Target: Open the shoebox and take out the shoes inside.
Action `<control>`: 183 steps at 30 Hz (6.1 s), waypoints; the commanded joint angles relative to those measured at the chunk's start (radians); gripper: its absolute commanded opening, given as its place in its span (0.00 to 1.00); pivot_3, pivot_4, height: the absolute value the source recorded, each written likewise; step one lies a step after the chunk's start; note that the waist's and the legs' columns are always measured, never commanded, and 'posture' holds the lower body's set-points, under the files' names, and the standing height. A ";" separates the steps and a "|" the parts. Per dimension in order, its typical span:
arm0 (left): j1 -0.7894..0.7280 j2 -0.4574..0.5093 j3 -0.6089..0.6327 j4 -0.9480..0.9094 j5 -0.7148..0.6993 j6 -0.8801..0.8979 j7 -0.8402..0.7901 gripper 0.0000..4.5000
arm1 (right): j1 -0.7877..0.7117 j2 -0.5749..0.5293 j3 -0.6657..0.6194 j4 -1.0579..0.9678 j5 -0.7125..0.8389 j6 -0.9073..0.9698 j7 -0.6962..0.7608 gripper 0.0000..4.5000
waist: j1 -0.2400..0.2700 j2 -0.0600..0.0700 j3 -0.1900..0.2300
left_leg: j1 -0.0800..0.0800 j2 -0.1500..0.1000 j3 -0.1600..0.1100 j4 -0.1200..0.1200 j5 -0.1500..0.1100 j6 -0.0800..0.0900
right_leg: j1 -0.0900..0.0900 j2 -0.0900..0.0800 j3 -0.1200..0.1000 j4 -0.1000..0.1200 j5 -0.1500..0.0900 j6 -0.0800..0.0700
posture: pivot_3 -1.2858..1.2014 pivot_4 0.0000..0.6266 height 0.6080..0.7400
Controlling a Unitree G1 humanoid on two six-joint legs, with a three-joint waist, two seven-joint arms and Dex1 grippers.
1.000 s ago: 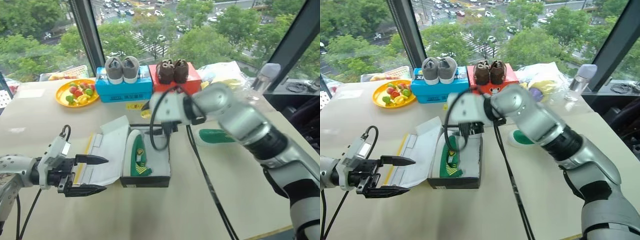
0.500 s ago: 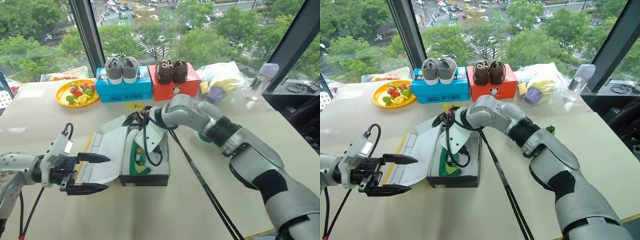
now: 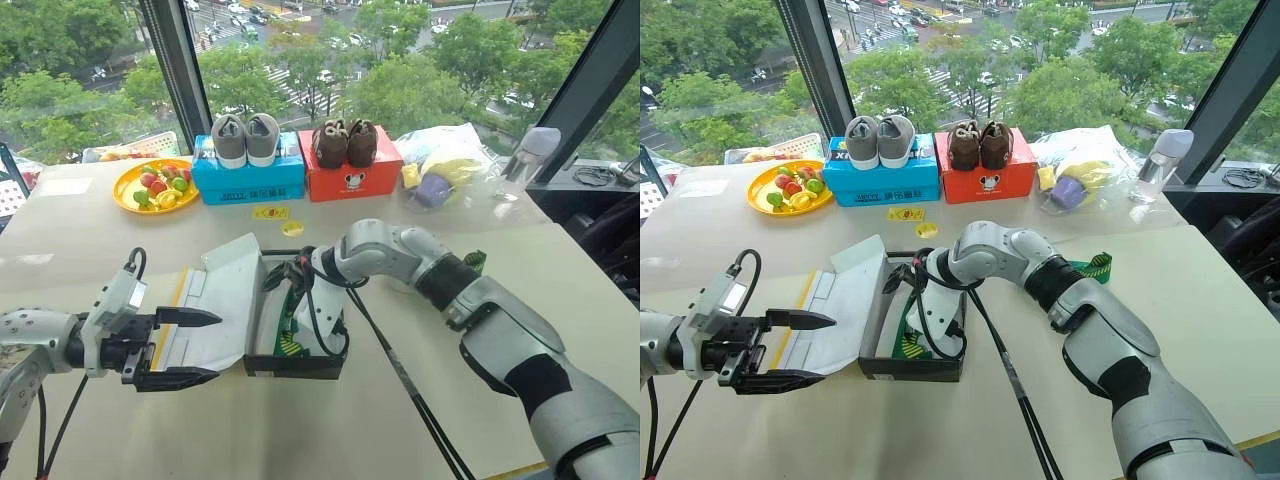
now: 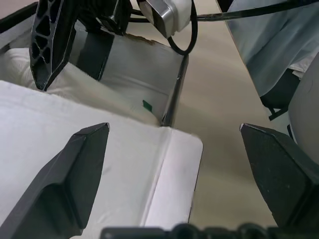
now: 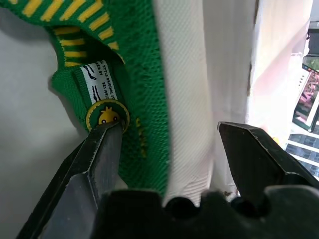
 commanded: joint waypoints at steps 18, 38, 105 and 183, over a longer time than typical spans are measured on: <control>-0.037 0.003 0.001 -0.002 -0.004 -0.010 -0.008 1.00 | 0.033 -0.013 -0.063 -0.083 -0.013 0.019 0.031 0.17 | 0.001 0.000 0.000 | 0.000 0.000 0.000 0.000 0.000 0.000 | 0.000 0.000 0.000 0.000 0.000 0.000 | 0.52 0.24 0.93; -0.078 -0.004 -0.035 0.023 0.004 -0.016 -0.011 1.00 | 0.059 -0.142 -0.303 -0.406 0.169 0.331 0.094 0.17 | 0.008 0.000 0.000 | 0.000 0.000 0.001 0.001 -0.001 0.002 | 0.000 0.000 0.000 0.001 0.000 0.000 | 0.52 0.24 0.93; -0.260 -0.048 -0.213 0.158 0.074 -0.049 -0.126 1.00 | 0.703 0.750 -1.903 -1.026 1.417 2.524 -0.997 0.17 | -0.035 0.005 0.001 | 0.015 -0.011 -0.008 -0.006 0.000 0.013 | 0.017 0.006 0.026 -0.001 -0.003 0.011 | 0.52 0.24 0.93; 0.208 -0.693 0.150 -0.035 0.315 -0.200 1.091 1.00 | 1.592 0.000 -0.645 -1.342 0.227 1.444 -1.102 0.69 | 0.049 -0.008 -0.011 | 0.001 -0.015 -0.016 -0.001 -0.003 0.024 | 0.015 0.001 0.024 -0.016 -0.006 0.018 | 0.52 0.24 0.93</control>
